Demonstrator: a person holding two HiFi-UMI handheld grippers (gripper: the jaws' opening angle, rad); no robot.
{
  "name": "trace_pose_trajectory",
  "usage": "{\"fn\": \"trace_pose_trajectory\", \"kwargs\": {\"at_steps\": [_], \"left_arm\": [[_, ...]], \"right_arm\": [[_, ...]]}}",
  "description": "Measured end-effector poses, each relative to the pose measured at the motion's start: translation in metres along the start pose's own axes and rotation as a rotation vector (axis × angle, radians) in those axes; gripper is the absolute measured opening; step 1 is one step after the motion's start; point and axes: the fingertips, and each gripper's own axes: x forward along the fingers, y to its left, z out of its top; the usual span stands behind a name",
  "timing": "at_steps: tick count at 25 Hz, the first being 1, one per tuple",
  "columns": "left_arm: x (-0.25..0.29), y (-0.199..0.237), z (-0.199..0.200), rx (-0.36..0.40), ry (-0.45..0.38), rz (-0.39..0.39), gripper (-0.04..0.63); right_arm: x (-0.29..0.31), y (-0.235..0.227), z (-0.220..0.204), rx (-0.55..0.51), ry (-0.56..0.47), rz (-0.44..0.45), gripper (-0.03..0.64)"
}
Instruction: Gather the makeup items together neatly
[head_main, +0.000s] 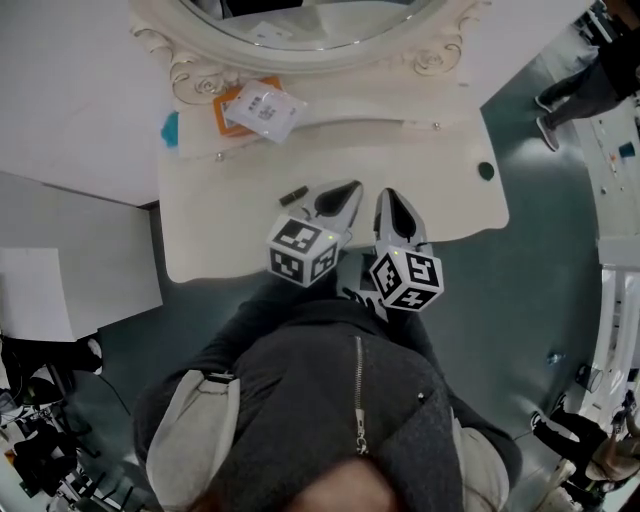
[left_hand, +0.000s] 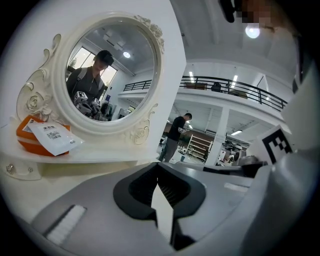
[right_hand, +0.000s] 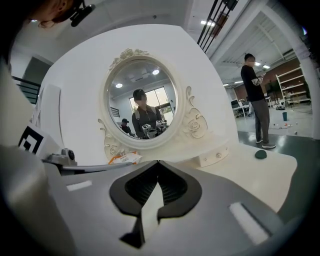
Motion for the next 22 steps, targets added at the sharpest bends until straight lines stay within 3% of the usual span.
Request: {"fn": "trace_pose_trajectory", "kwargs": {"at_steps": [11,22], "left_arm": [[0.023,0.049,0.018,-0.038,-0.013,0.026,0.009],[0.017,0.066,0.008,-0.056,0.011,0.085,0.009]], "right_arm": [[0.069,0.001,0.013,-0.045,0.035,0.039,0.003],[0.084,-0.003,0.005,-0.073,0.053,0.046,0.003]]}}
